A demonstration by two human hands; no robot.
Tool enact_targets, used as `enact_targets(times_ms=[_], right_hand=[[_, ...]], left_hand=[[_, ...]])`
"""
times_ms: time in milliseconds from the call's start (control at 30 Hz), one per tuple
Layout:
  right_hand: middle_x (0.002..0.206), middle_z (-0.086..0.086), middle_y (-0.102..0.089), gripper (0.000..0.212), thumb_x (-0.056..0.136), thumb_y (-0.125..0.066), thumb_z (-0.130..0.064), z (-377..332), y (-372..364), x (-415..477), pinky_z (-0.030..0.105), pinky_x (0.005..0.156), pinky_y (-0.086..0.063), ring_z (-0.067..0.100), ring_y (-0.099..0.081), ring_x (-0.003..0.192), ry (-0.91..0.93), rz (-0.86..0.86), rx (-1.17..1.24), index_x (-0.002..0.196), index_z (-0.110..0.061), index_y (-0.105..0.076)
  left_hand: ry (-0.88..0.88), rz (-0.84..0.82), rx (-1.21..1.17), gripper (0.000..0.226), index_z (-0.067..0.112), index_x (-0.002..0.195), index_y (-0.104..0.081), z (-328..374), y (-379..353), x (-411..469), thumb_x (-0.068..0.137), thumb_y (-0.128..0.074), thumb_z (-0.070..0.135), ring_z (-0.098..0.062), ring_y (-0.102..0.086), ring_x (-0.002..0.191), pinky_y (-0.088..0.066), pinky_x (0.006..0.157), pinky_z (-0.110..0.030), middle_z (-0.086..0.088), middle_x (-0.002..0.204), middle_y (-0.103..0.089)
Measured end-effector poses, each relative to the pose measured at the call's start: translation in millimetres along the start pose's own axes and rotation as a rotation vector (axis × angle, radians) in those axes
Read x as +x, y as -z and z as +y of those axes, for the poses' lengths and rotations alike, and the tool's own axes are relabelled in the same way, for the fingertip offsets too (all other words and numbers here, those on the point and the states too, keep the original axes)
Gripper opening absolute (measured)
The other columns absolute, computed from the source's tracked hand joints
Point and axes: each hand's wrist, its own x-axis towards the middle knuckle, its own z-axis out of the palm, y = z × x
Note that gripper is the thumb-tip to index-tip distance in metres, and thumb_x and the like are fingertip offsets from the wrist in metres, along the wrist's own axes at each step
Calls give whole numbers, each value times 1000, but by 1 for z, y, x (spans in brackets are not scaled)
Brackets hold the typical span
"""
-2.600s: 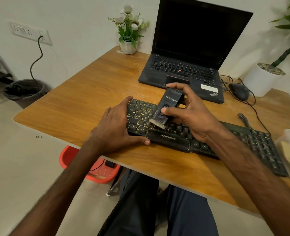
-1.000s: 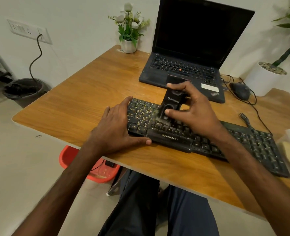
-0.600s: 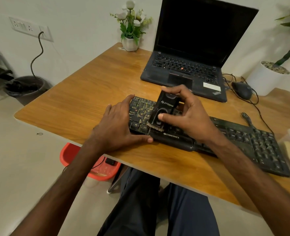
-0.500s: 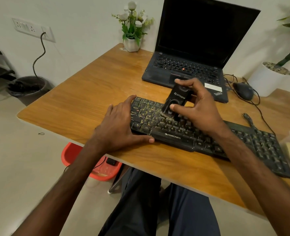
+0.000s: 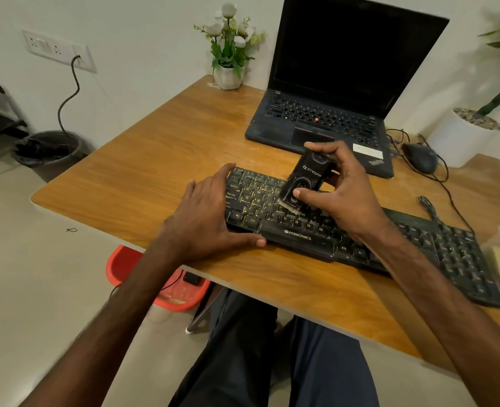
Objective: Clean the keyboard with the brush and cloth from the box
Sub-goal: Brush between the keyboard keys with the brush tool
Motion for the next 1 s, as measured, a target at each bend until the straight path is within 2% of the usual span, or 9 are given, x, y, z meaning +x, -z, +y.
enact_targets(times_ms=[167, 300, 433, 500, 567, 667, 767, 900, 1000], right_hand=[[125, -12, -54, 69, 74, -82, -4, -1, -4, -1, 23, 82, -57, 1, -60, 110, -2, 7, -41, 131, -25, -49], [111, -22, -56, 69, 83, -76, -12, -2, -6, -5, 17, 78, -56, -8, -61, 100, 4, -5, -150, 139, -30, -41], [104, -19, -62, 69, 85, -75, -23, -3, -2, -3, 15, 71, -56, -4, -66, 89, 16, -19, -268, 141, -38, -38], [111, -19, -60, 66, 83, -76, -20, -5, 1, 0, 19, 71, -57, 3, -67, 92, -12, -4, -181, 138, -38, -43], [124, -17, -54, 64, 82, -77, -11, -7, 0, 3, 22, 70, -57, 12, -66, 100, -59, 23, 12, 134, -35, -49], [132, -5, -52, 67, 76, -79, -1, -7, -6, 2, 28, 78, -59, 19, -64, 108, -66, 20, 135, 131, -29, -52], [128, -3, -55, 73, 70, -82, 0, -6, -9, 1, 37, 79, -60, 22, -64, 108, -97, 25, 152, 129, -30, -52], [121, 5, -61, 73, 71, -82, 2, -11, -9, 0, 25, 65, -58, 22, -69, 98, -93, 16, 200, 130, -29, -50], [118, 9, -63, 71, 73, -82, -1, -16, -19, -3, 32, 68, -60, 23, -71, 96, -73, -107, 191, 130, -30, -51]], left_hand=[[9, 0, -11, 141, 20, 157, 1, 0, 0, 0, 54, -61, 93, -21, -28, 146, -13, 123, -53, -8, 160, -29], [17, -2, -16, 141, 23, 157, 3, 0, -1, 0, 54, -61, 94, -20, -27, 147, -12, 123, -53, -6, 160, -29], [17, 2, -12, 142, 23, 157, 3, -2, -1, 1, 52, -57, 97, -20, -27, 147, -15, 122, -54, -7, 160, -30], [17, 1, -17, 142, 23, 157, 4, -1, -1, 1, 52, -57, 96, -20, -27, 147, -14, 122, -55, -7, 159, -30], [14, -3, -11, 142, 22, 157, 4, -2, -1, 1, 53, -57, 96, -20, -27, 147, -13, 122, -55, -7, 160, -29], [12, -7, -12, 142, 22, 157, 5, -1, 0, 0, 53, -56, 96, -20, -26, 148, -12, 123, -55, -7, 161, -26], [17, -5, -25, 143, 22, 157, 5, 0, 0, 0, 52, -59, 94, -20, -26, 147, -11, 123, -54, -7, 160, -29], [10, 8, -20, 142, 21, 157, 4, 0, 0, 0, 53, -62, 92, -20, -25, 148, -11, 123, -53, -6, 161, -27], [-1, 20, -13, 142, 20, 157, 3, -2, -2, 1, 54, -60, 94, -20, -27, 147, -12, 122, -54, -6, 160, -28]])
